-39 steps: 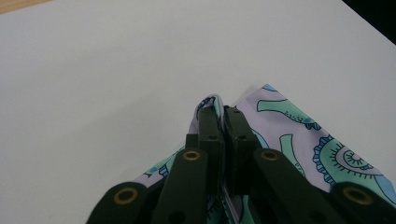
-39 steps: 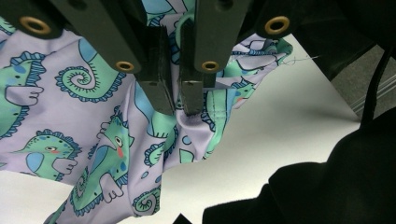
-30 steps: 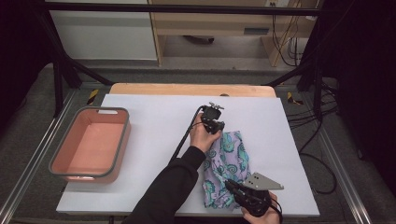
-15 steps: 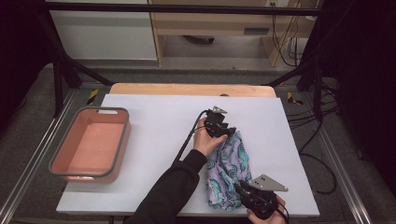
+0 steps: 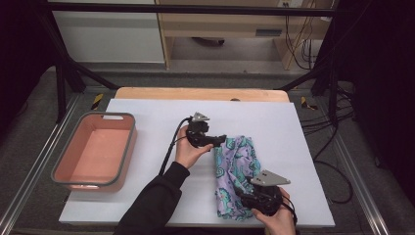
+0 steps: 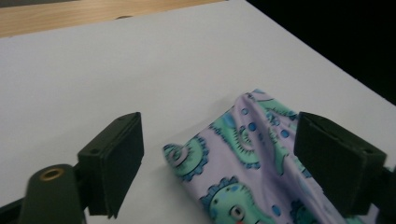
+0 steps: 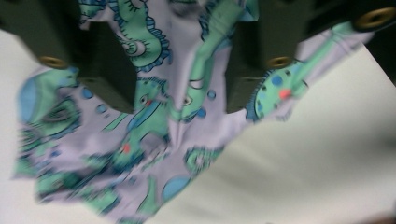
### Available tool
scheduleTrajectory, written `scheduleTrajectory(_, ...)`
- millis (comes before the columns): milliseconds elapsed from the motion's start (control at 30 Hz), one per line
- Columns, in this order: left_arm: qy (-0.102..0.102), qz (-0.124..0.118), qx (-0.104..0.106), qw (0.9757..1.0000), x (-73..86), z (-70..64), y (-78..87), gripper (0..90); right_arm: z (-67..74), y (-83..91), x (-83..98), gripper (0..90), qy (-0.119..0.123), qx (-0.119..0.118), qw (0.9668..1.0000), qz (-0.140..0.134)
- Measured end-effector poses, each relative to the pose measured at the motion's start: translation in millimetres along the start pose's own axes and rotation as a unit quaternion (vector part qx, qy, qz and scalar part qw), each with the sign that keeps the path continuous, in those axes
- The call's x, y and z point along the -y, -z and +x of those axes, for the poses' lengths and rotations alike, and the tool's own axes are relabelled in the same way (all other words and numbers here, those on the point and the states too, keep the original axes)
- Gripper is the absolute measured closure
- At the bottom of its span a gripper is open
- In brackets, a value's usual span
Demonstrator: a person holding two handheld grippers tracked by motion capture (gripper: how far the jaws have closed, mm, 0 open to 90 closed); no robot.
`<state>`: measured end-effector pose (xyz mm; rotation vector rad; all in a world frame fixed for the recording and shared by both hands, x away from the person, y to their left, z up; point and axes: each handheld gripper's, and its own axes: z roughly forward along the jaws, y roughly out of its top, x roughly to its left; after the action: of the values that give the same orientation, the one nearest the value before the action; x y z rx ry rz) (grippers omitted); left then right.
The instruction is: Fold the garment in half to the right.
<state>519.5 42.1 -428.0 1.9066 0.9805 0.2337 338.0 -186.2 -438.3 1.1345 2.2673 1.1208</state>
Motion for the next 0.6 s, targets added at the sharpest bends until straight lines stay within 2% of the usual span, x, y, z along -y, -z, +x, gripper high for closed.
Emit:
scheduleTrajectory(67,0.004,0.002,-0.001,1.0,3.8,5.2,4.1,13.0,-0.3,-6.7,2.9,66.1,0.007,-0.006,0.9997,0.02)
scheduleTrajectory(100,0.009,0.002,-0.002,1.0,6.0,8.0,5.9,12.1,-1.0,-7.4,4.9,78.4,0.009,-0.011,0.9995,0.027)
scheduleTrajectory(167,0.016,0.005,-0.003,0.9999,10.0,12.4,8.5,10.9,-4.2,-1.5,8.7,87.6,0.001,-0.009,0.9995,0.032)
scheduleTrajectory(367,0.024,0.01,0.003,0.9997,20.7,12.7,7.6,10.6,-21.9,28.3,25.5,88.1,-0.046,0.018,0.9986,0.019)
scheduleTrajectory(467,0.019,0.018,0.01,0.9996,27.6,6.4,2.3,9.9,-26.6,28.2,37.1,87.6,-0.06,0.033,0.9967,0.044)
scheduleTrajectory(500,0.018,0.02,0.012,0.9996,29.2,5.0,1.1,9.9,-28.3,26.1,40.3,85.2,-0.062,0.039,0.996,0.052)
scheduleTrajectory(567,0.02,0.026,0.017,0.9993,33.1,2.4,-2.1,9.9,-31.5,22.3,43.3,71.7,-0.067,0.049,0.9946,0.062)
scheduleTrajectory(600,0.019,0.03,0.017,0.9992,35.0,1.1,-4.0,9.9,-32.1,21.5,43.4,65.5,-0.068,0.054,0.9945,0.059)
